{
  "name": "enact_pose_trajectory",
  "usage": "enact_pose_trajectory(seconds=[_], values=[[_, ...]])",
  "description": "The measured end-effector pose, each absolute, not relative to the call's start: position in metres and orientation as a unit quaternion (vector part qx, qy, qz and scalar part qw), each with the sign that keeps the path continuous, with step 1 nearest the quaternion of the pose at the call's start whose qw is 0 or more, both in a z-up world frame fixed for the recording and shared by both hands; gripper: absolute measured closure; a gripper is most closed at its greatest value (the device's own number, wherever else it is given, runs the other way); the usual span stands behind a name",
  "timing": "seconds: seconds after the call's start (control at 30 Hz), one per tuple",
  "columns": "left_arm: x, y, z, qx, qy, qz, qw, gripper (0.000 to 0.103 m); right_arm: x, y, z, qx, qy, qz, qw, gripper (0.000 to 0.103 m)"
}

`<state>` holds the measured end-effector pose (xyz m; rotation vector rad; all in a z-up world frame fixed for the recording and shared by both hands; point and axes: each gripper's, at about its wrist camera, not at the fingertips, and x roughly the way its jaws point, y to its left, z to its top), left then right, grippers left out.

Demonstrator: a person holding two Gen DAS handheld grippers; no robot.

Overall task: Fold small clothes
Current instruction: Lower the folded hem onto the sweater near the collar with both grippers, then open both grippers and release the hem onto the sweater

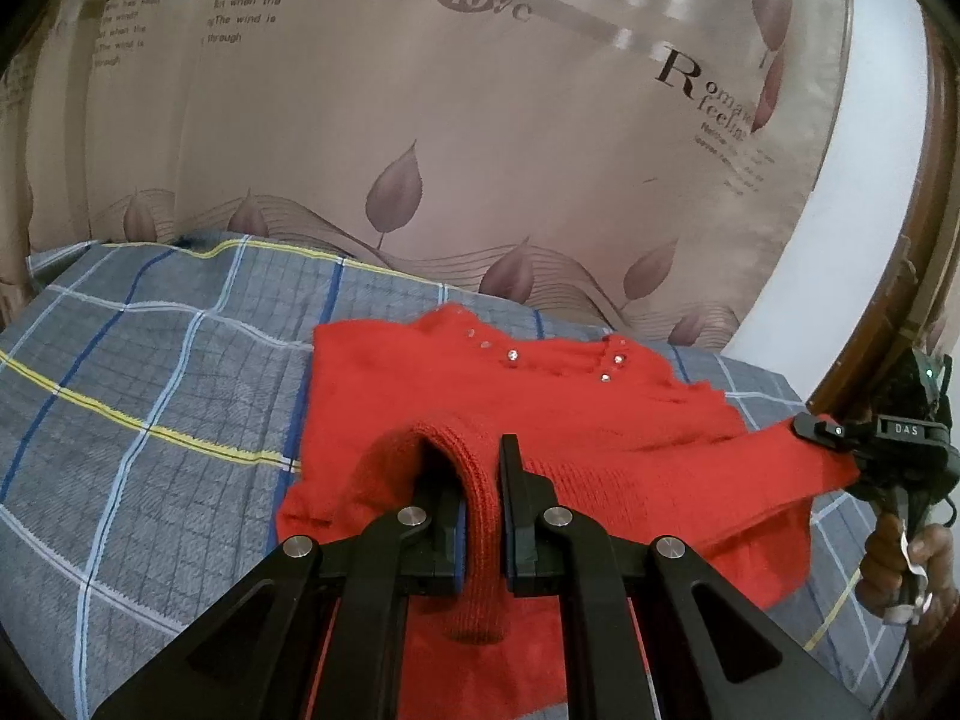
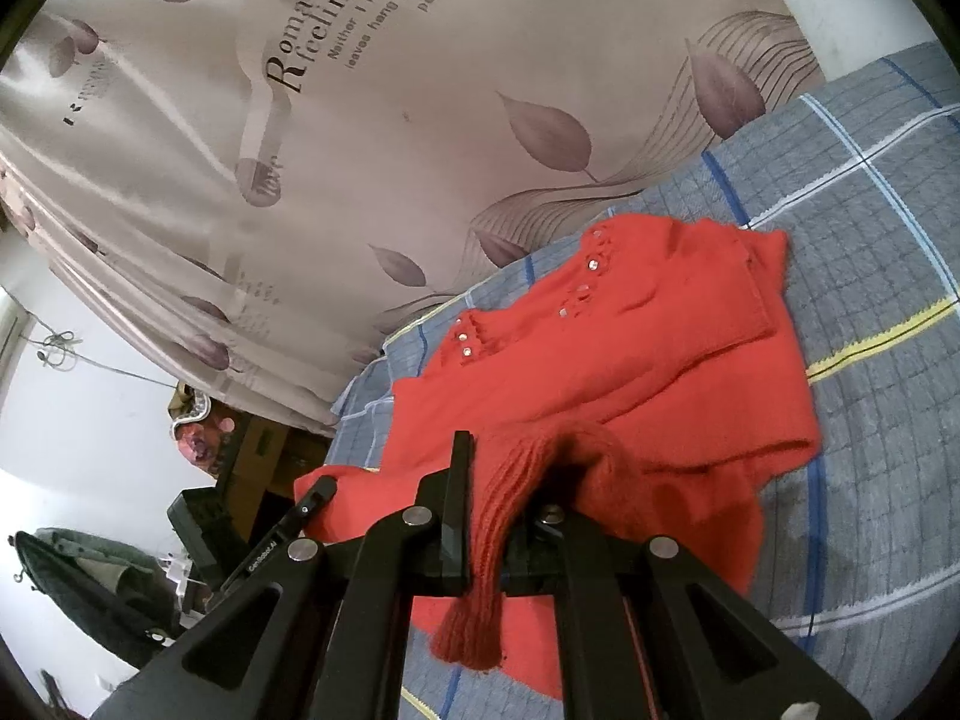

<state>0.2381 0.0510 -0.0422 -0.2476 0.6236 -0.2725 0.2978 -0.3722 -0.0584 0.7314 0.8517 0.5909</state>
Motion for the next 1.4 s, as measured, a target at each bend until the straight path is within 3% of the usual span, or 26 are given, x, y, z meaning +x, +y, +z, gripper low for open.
enact_pose_trajectory(seconds=[1.4], values=[[0.328, 0.043, -0.065, -0.136, 0.352, -0.126, 0.917, 0.090, 0.362, -0.393, -0.104, 0.381, 0.415, 0.244, 0.789, 0.094]])
